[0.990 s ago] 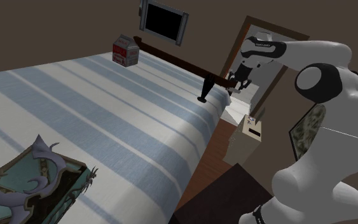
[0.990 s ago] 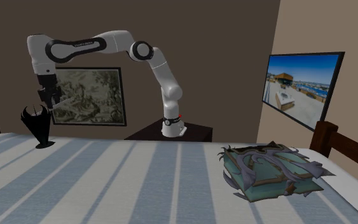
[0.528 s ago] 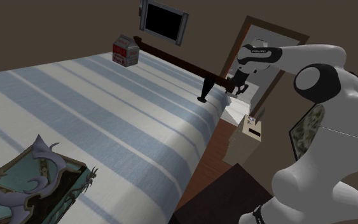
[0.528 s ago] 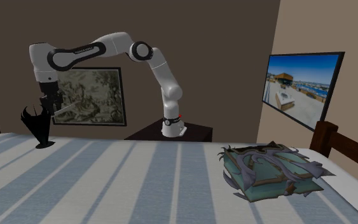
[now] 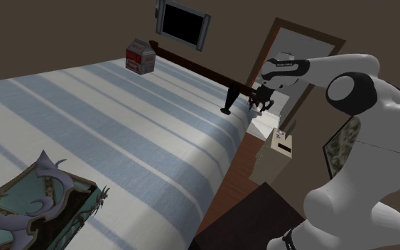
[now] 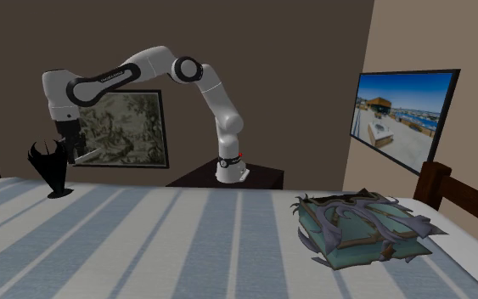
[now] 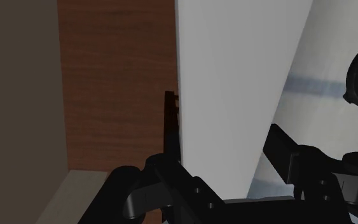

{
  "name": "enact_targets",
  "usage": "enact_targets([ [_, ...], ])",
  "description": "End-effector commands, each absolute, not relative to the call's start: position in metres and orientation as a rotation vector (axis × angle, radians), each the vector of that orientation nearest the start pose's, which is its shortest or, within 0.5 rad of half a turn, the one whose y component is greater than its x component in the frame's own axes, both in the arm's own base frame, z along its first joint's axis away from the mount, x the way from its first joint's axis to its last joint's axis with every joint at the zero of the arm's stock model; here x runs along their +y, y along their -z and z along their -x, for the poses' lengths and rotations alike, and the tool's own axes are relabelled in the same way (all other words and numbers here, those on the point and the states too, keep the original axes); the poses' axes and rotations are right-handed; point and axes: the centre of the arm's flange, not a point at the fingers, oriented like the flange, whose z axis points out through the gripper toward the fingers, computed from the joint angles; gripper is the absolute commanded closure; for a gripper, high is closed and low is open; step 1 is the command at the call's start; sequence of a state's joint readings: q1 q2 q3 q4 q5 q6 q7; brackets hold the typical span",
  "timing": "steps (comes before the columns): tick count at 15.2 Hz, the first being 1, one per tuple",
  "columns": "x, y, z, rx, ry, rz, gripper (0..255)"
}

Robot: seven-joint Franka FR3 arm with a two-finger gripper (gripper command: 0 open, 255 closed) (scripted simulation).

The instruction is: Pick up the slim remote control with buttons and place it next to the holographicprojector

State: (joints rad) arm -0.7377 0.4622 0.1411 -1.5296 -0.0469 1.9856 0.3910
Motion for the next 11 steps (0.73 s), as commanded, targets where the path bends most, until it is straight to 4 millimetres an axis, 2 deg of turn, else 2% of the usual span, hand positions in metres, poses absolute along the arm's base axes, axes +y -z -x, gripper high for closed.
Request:
enact_targets([
  [1, -0.399, -0.381, -0.558, 1.474, 0.002, 2.752, 255],
  [8, -0.399, -0.344, -0.558, 1.474, 0.002, 2.752, 255],
  [11, -0.399, -0.344, -0.558, 1.474, 0.002, 2.752, 255],
])
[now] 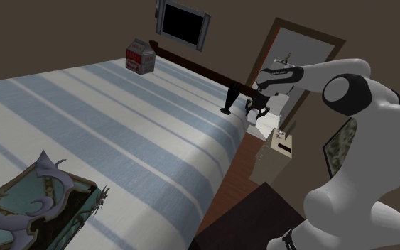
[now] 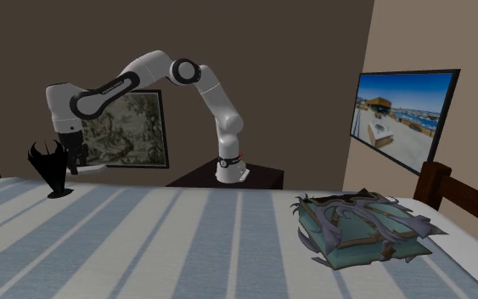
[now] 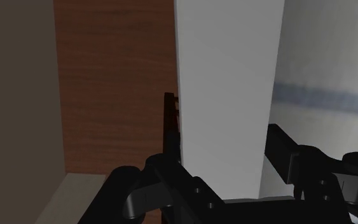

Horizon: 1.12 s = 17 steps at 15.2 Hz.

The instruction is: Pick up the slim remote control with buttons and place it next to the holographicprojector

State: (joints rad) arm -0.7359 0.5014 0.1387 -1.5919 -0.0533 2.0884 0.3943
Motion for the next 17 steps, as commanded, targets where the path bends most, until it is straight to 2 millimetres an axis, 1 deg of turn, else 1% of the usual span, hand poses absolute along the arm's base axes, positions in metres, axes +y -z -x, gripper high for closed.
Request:
enact_targets([
  [1, -0.399, -0.344, -0.558, 1.474, 0.002, 2.752, 255],
  [5, -0.399, -0.344, -0.558, 1.474, 0.002, 2.752, 255],
  [6, -0.399, -0.344, -0.558, 1.474, 0.002, 2.752, 0],
  [11, -0.399, -0.344, -0.558, 1.474, 0.002, 2.752, 0],
  [14, -0.399, -0.383, -0.558, 1.474, 0.002, 2.752, 0],
  [15, -0.400, -0.394, -0.558, 1.474, 0.002, 2.752, 0],
  [17, -0.400, -0.394, -0.558, 1.474, 0.002, 2.752, 0],
])
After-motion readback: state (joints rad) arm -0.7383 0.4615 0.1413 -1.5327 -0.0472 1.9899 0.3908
